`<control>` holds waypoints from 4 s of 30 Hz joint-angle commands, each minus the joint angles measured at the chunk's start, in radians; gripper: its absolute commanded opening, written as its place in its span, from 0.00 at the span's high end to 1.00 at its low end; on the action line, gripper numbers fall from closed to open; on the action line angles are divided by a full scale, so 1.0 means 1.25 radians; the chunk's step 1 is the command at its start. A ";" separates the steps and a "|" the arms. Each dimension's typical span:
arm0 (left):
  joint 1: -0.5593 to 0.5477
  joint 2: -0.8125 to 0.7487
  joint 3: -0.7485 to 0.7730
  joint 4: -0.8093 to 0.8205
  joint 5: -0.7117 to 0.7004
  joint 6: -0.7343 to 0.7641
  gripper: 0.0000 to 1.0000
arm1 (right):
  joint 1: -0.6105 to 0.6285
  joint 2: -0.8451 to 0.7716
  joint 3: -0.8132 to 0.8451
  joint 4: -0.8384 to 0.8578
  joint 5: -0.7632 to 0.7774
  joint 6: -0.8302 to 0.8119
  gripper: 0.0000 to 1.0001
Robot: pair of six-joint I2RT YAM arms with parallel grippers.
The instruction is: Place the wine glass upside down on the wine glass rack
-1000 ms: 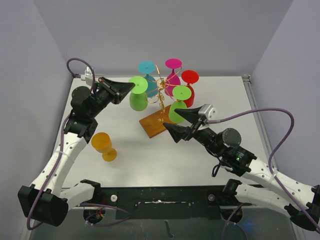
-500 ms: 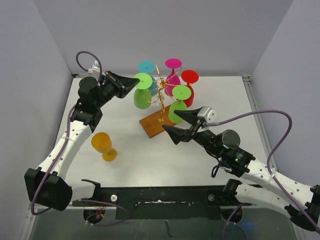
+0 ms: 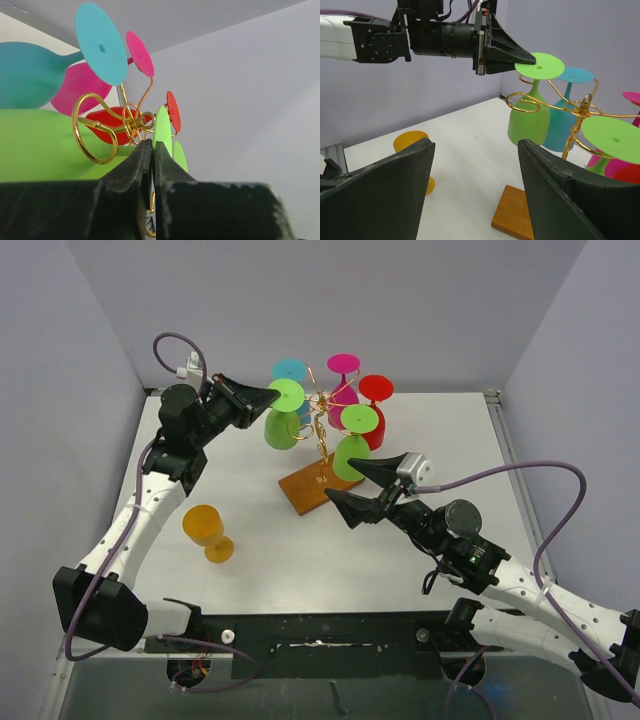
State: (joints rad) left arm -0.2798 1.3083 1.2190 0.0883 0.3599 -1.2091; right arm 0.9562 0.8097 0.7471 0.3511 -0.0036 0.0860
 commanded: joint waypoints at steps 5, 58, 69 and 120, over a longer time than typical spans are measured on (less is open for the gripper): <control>0.010 0.019 0.044 0.082 0.000 0.008 1.00 | 0.000 0.000 0.000 0.062 0.008 -0.004 0.31; 0.075 -0.088 -0.091 0.050 0.069 0.012 1.00 | 0.000 -0.008 -0.002 0.065 0.010 0.024 0.30; 0.077 -0.065 -0.068 -0.029 0.078 0.033 0.94 | 0.001 -0.011 0.004 0.065 0.011 0.023 0.30; 0.134 -0.214 -0.103 -0.850 -0.141 0.626 0.65 | -0.001 0.010 0.000 0.067 0.056 0.050 0.29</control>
State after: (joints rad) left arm -0.1097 1.0203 1.0954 -0.9764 0.1753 -0.4412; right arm 0.9562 0.8425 0.7410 0.3698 0.0433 0.1497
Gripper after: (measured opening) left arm 0.384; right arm 0.706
